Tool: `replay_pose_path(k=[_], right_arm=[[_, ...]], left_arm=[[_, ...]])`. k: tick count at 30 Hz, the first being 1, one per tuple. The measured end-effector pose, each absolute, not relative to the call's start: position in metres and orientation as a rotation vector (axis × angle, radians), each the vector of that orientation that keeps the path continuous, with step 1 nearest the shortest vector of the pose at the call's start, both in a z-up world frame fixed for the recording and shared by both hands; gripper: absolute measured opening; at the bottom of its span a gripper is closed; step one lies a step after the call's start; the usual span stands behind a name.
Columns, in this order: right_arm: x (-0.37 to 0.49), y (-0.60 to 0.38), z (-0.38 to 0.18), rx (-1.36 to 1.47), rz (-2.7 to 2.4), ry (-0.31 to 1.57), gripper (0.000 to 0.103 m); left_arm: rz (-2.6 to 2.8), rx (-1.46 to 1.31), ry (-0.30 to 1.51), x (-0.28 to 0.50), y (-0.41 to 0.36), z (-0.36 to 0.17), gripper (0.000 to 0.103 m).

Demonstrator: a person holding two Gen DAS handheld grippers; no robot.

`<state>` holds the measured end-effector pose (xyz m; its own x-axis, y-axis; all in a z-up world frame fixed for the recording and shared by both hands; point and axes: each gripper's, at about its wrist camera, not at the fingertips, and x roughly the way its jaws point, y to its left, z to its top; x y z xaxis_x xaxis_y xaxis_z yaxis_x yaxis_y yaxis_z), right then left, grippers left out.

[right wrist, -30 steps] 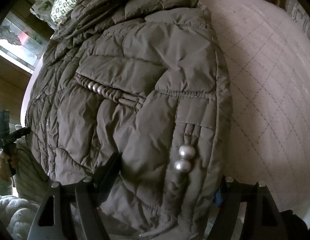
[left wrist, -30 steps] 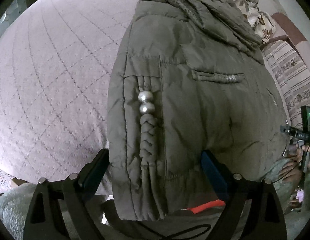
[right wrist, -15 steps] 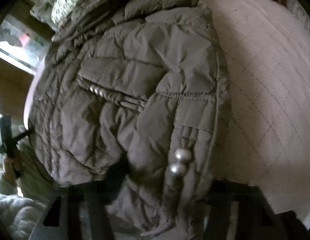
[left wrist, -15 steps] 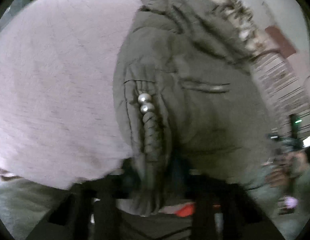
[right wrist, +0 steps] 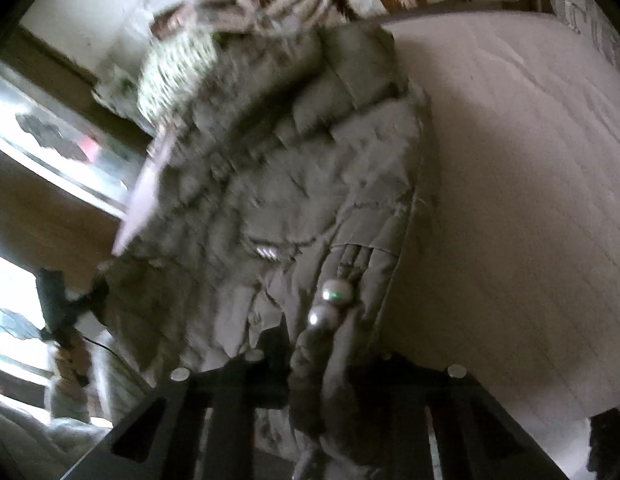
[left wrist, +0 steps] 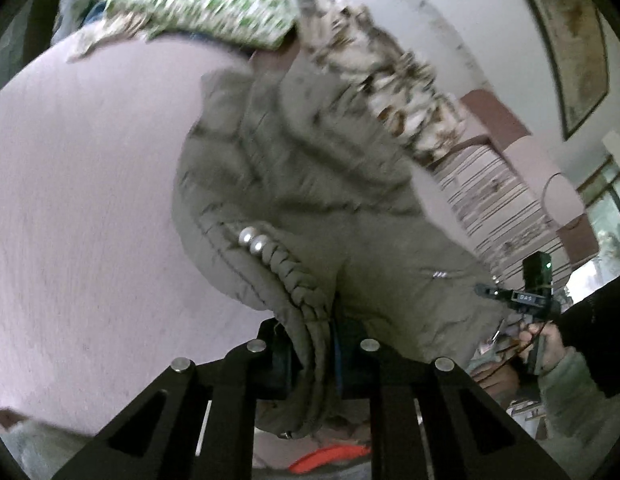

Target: Fold large clothes

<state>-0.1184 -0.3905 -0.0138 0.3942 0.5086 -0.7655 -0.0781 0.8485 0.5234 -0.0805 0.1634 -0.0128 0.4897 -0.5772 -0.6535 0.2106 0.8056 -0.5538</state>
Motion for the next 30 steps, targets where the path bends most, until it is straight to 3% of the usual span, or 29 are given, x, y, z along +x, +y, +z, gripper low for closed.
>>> replay_pose_path(k=[8, 18, 30], right_arm=[[-0.097, -0.378, 0.043, 0.491, 0.428, 0.943, 0.02], [-0.008, -0.401, 0.08, 0.626, 0.428, 0.778, 0.02], [0.122, -0.41, 0.068, 0.794, 0.326, 0.806, 0.02]], left_arm=[[-0.5, -0.47, 0.839, -0.038, 0.169, 0.025, 0.014], [-0.386, -0.602, 0.765, 0.042, 0.193, 0.048, 0.014], [-0.17, -0.543, 0.769, 0.163, 0.178, 0.035, 0.014]])
